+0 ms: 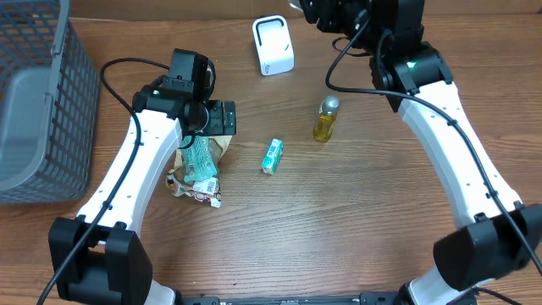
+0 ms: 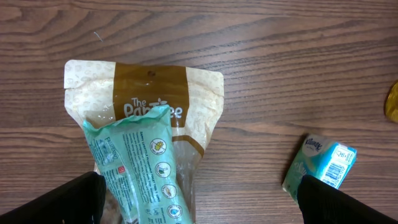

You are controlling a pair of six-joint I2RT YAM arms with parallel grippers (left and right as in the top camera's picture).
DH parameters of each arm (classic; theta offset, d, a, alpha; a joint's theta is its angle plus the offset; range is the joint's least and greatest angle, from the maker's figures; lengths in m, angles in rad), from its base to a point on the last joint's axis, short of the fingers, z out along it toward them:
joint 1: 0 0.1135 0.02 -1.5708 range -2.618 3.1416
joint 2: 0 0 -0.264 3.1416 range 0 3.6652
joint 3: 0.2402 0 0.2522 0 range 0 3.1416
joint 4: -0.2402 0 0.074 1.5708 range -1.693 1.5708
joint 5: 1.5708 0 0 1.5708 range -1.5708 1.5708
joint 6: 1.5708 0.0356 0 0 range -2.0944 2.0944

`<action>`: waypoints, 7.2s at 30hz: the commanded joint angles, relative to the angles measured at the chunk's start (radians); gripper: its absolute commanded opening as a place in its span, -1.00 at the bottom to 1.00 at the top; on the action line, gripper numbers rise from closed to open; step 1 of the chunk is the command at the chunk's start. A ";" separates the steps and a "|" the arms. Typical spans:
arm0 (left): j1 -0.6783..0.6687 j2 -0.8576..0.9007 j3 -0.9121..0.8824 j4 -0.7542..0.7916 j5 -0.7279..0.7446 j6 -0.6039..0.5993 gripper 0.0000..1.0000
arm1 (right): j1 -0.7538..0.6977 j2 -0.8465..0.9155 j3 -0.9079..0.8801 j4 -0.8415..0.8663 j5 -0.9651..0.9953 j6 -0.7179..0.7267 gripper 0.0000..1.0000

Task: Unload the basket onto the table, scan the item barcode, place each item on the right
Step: 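Hold the jar's label in front of the white scanner, then carry the jar right and set it down on the table, then move the right gripper left and grasp the yellow bottle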

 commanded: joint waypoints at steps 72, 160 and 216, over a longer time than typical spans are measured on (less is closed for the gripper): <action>-0.006 0.002 0.021 0.002 0.004 0.015 1.00 | 0.127 0.599 0.034 0.659 0.396 -0.382 -0.93; -0.006 0.002 0.021 0.002 0.004 0.015 0.99 | -0.470 0.071 -0.187 -0.928 0.396 -0.093 -0.58; -0.006 0.002 0.021 0.002 0.004 0.015 1.00 | -0.068 0.071 0.102 -0.949 0.223 -0.065 1.00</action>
